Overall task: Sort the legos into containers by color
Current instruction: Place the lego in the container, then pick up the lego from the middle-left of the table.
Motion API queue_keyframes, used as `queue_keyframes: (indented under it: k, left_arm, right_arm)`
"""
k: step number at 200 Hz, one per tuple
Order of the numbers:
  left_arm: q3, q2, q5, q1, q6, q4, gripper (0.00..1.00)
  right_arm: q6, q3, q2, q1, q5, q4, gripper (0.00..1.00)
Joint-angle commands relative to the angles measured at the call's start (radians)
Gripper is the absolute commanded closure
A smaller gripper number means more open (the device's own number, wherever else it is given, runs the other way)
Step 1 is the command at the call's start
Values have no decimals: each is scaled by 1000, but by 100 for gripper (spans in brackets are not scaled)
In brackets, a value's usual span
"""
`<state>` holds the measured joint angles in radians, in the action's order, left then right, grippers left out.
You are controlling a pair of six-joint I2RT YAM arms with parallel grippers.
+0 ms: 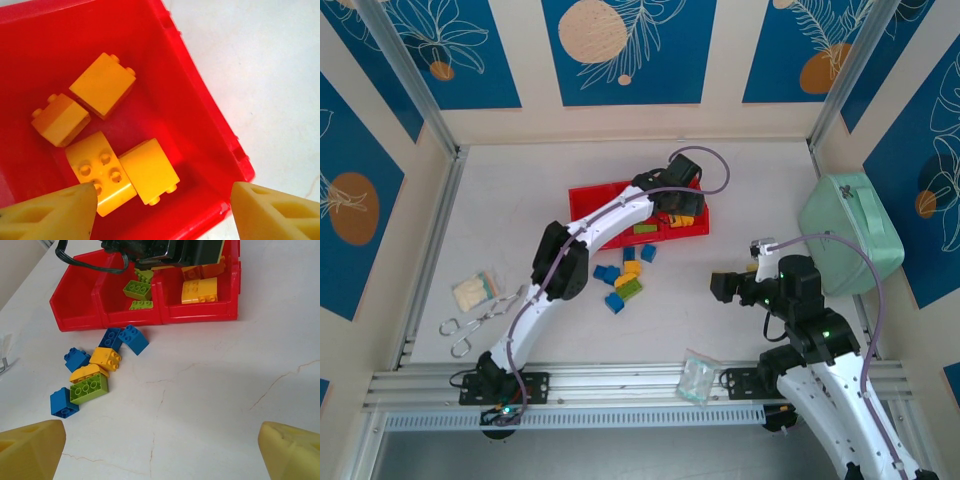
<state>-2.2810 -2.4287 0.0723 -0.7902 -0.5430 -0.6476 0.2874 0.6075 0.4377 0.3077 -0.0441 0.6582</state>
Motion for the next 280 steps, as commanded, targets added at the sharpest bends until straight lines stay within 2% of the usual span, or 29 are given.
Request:
queue_keyframes:
  k: [1, 16, 40, 61, 70, 111, 134, 148, 196, 243, 260, 280]
  left_arm:
    - [85, 140, -108, -12, 36, 92, 23]
    - [157, 220, -88, -37, 73, 107, 18]
    - [214, 327, -12, -80, 157, -13, 14]
    - [360, 443, 49, -112, 197, -76, 5]
    - [451, 503, 29, -120, 202, -66, 0]
    - [808, 728, -70, -165, 189, -47, 1]
    - [958, 808, -245, -179, 198, -49, 1]
    - [1022, 849, -225, -196, 189, -71, 0]
    - [1074, 865, 51, -202, 176, -227, 5]
    - [1077, 751, 44, -201, 189, -268, 15]
    - [1095, 729, 70, -194, 189, -269, 16]
    - [1125, 706, 44, -158, 207, -247, 17]
  right_arm:
    - [-16, -9, 0, 7, 21, -9, 1]
    - [-16, -11, -2, 7, 19, -12, 1]
    - [-15, -10, -6, 7, 22, -13, 1]
    - [-14, -11, -8, 10, 27, -14, 1]
    - [-15, -13, -8, 10, 30, -16, 1]
    - [-15, -18, -5, 9, 32, -22, 1]
    - [-10, -19, -3, 4, 10, -20, 1]
    - [-3, -20, 1, -3, -3, -19, 1]
    - [0, -18, 12, -1, -26, -8, 1]
    - [8, -17, 24, 8, -34, -5, 1]
    - [9, -18, 22, 15, -46, -5, 1]
    - [12, -19, 25, 18, -49, -5, 1]
